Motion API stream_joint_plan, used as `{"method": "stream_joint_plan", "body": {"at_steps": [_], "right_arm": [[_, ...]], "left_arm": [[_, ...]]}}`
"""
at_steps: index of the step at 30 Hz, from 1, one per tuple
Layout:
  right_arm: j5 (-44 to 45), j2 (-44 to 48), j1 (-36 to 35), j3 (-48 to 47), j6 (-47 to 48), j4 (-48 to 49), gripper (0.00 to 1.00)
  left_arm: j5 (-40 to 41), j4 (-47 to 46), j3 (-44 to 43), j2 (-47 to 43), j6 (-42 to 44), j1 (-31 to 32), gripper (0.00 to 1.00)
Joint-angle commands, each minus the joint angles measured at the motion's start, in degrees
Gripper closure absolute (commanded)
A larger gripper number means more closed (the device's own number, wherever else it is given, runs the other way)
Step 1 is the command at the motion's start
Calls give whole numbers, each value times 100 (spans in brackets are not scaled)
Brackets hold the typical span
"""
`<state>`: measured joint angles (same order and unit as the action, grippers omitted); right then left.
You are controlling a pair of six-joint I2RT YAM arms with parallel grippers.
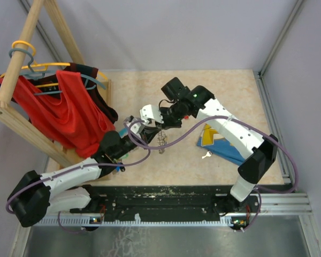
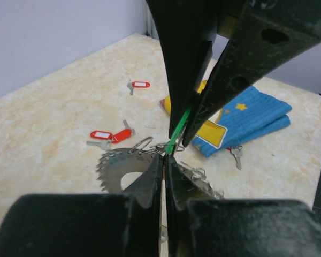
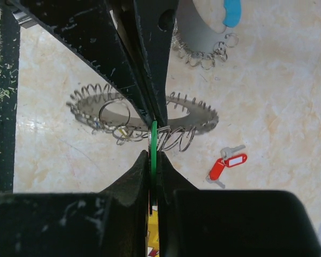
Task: Remove the keys from the keyring
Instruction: Remove the key from the keyring.
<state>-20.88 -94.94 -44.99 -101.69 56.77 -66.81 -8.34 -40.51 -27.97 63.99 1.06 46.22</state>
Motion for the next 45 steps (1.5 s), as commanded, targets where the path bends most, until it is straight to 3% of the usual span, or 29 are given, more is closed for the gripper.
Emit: {"method": "stream_joint_plan", "body": {"at_steps": [1,10,15,21,31,37,45], "right_arm": [[-780,-39,-348,-82,-180,529,100],[-911,307,25,30,-138,494,100],[-667,510,97,224,301,407,100],[-1026,671,104,409,1157,69,100],[-1198,698,105,536,2382,-347,100],[-970,584,103,453,3132,-644,100],[-814,230,105,-114,3804,-1031,100]], "left_arm": [[-294,-580,343,-102,-192,109,93],[-193,-1379,953,-399,-446,106,83],[-213,-1499,1294,-732,-378,107,68],[-224,-1695,1682,-1197,-196,94,60],[-870,-2411,2024,-1288,-5,46,58],[-1498,-2414,1978,-1264,-91,19,69],[-1159,-2465,1828,-923,-484,-16,69]]}}
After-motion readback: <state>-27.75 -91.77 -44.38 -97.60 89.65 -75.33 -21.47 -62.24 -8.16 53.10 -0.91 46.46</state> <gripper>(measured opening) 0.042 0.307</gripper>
